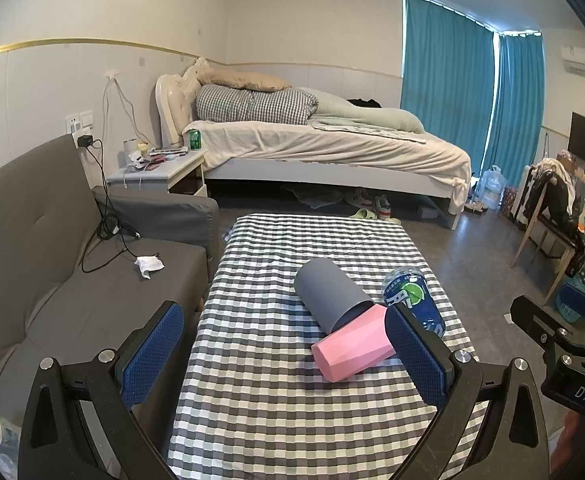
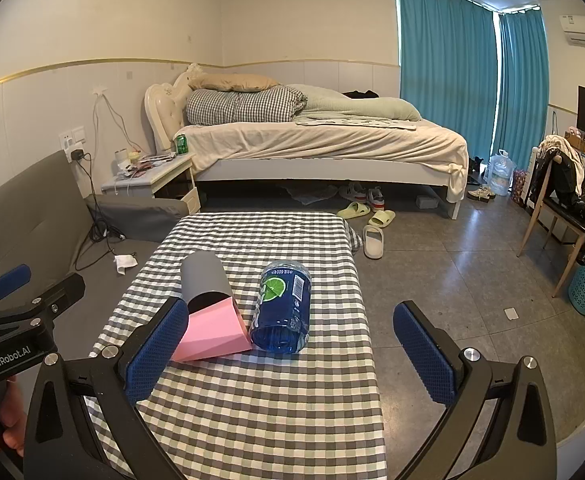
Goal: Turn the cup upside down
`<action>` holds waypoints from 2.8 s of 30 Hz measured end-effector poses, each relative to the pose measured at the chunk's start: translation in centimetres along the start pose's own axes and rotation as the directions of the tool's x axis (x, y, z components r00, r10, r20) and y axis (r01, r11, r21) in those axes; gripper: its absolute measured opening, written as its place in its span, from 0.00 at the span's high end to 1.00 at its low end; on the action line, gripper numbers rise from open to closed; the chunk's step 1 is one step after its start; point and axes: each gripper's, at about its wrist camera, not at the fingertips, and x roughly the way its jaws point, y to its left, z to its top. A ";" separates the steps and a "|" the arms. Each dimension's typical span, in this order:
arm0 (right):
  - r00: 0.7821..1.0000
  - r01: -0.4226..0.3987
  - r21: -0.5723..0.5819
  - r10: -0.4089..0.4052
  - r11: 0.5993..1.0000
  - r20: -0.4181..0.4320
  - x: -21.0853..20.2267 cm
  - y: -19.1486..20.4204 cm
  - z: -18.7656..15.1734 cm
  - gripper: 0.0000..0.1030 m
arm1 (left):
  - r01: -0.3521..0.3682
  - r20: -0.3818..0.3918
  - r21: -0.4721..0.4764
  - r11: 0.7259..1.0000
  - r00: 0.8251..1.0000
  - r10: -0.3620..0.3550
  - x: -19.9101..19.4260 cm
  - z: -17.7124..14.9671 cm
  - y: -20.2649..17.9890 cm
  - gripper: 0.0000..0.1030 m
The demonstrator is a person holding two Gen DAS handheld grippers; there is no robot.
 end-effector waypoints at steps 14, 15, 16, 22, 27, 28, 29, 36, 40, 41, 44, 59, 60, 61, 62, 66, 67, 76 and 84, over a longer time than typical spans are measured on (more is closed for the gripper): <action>1.000 -0.010 0.000 0.010 1.000 -0.012 0.5 0.0 -0.4 0.00 | 0.002 -0.002 0.009 1.000 1.000 -0.002 0.3 0.0 0.2 0.00; 1.000 -0.010 -0.003 0.010 1.000 -0.011 0.5 0.0 -0.3 0.00 | 0.002 -0.003 0.011 1.000 1.000 -0.002 0.4 -0.1 0.2 0.00; 1.000 -0.009 -0.006 0.009 1.000 -0.009 0.5 0.0 -0.3 0.00 | 0.002 -0.005 0.010 1.000 1.000 -0.002 0.4 -0.1 0.2 0.00; 1.000 -0.014 -0.002 0.014 1.000 -0.020 0.7 -0.1 -0.4 0.00 | -0.005 -0.005 0.004 1.000 1.000 0.005 0.6 -0.1 0.1 0.00; 1.000 -0.014 -0.003 0.014 1.000 -0.016 0.6 -0.1 -0.4 0.00 | -0.007 -0.011 0.004 1.000 1.000 0.007 0.7 -0.2 0.0 0.00; 1.000 -0.013 -0.004 0.013 1.000 -0.017 0.6 -0.1 -0.5 0.00 | -0.007 -0.011 0.004 1.000 1.000 0.007 0.7 -0.2 0.0 0.00; 1.000 -0.014 -0.004 0.013 1.000 -0.018 0.7 -0.1 -0.5 0.00 | -0.007 -0.011 0.005 1.000 1.000 0.007 0.7 -0.2 -0.1 0.00; 1.000 -0.016 -0.002 0.016 1.000 -0.020 0.8 0.0 -0.5 0.00 | -0.007 -0.016 0.008 1.000 1.000 0.007 0.8 -0.5 -0.2 0.00; 0.999 -0.028 -0.002 0.028 1.000 -0.016 0.7 0.1 -0.4 0.00 | -0.010 -0.021 0.008 1.000 1.000 0.010 0.9 -0.5 -0.3 0.00; 1.000 -0.027 -0.005 0.027 1.000 -0.015 0.7 0.1 -0.4 0.00 | -0.011 -0.021 0.009 1.000 1.000 0.011 0.9 -0.5 -0.3 0.00; 0.999 -0.030 -0.004 0.030 1.000 -0.015 0.6 0.1 -0.4 0.00 | -0.017 -0.022 0.006 1.000 1.000 0.017 0.9 -0.6 -0.2 0.00; 0.998 -0.035 0.007 0.035 0.999 -0.056 2.6 -0.5 0.4 0.00 | -0.031 -0.087 -0.029 0.999 0.996 0.029 3.6 0.0 -0.3 0.00; 0.997 -0.037 0.008 0.038 0.999 -0.064 3.1 -0.5 0.6 0.00 | -0.030 -0.102 -0.034 0.999 0.994 0.026 4.3 0.1 -0.4 0.00; 0.997 -0.041 0.010 0.041 0.999 -0.069 3.7 -0.6 0.8 0.00 | -0.030 -0.113 -0.036 0.999 0.993 0.026 4.8 0.1 -0.4 0.00; 0.997 -0.041 0.012 0.042 0.999 -0.071 4.0 -0.7 0.9 0.00 | -0.034 -0.122 -0.035 0.999 0.992 0.029 5.3 0.1 -0.4 0.00; 0.993 -0.048 0.036 0.051 0.998 -0.102 7.3 -1.2 1.7 0.00 | -0.060 -0.143 -0.022 0.998 0.988 0.056 7.8 0.3 -0.5 0.00; 0.992 -0.049 0.040 0.053 0.998 -0.114 8.2 -1.3 1.9 0.00 | -0.068 -0.147 -0.019 0.998 0.987 0.064 8.3 0.3 -0.5 0.00; 0.937 -0.073 0.121 0.110 0.990 -0.333 17.9 -1.9 0.0 0.15 | -0.097 -0.199 0.014 0.995 0.975 0.098 12.7 -0.3 -0.5 0.00; 0.890 -0.113 0.175 0.178 0.978 -0.420 21.2 -1.4 -1.6 0.23 | -0.070 -0.246 0.007 0.998 0.967 0.070 14.5 -0.8 -0.4 0.00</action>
